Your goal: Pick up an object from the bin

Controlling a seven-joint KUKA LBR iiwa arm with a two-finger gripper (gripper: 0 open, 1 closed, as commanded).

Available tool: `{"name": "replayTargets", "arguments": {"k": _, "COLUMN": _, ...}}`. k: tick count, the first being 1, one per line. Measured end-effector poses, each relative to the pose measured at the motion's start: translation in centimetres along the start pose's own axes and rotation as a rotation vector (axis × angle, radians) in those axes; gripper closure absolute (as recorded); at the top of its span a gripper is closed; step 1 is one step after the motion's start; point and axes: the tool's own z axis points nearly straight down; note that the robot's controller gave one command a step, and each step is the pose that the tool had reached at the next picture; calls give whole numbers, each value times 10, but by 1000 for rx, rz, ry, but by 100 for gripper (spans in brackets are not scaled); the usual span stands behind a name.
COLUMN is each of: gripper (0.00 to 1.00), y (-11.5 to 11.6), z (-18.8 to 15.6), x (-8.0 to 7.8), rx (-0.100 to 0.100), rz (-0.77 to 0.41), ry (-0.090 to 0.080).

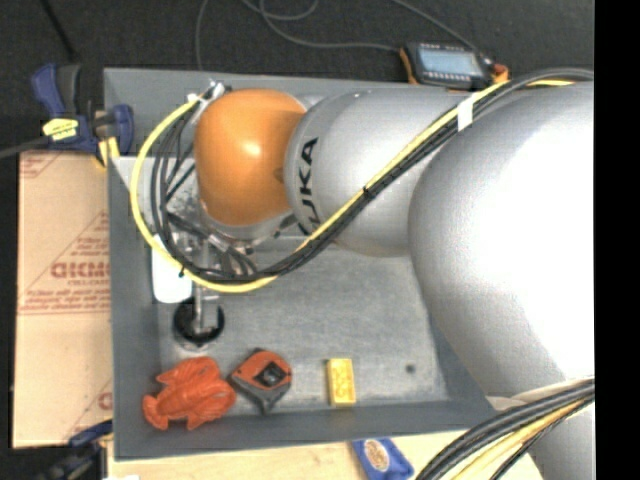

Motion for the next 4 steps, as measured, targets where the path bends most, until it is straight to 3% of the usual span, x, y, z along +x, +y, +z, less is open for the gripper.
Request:
{"name": "replayTargets", "arguments": {"k": 1, "gripper": 0, "y": -3, "z": 32, "x": 0, "rx": 3, "rz": -55, "ry": -3}}
{"name": "replayTargets", "arguments": {"k": 2, "gripper": 0, "y": -30, "z": 71, "x": 4, "rx": 3, "rz": -80, "ry": -4}}
{"name": "replayTargets", "arguments": {"k": 3, "gripper": 100, "y": -34, "z": 93, "x": 7, "rx": 0, "rz": -69, "ry": -8}}
{"name": "replayTargets", "arguments": {"k": 4, "gripper": 100, "y": -33, "z": 91, "x": 8, "rx": 0, "rz": -68, "ry": -7}}
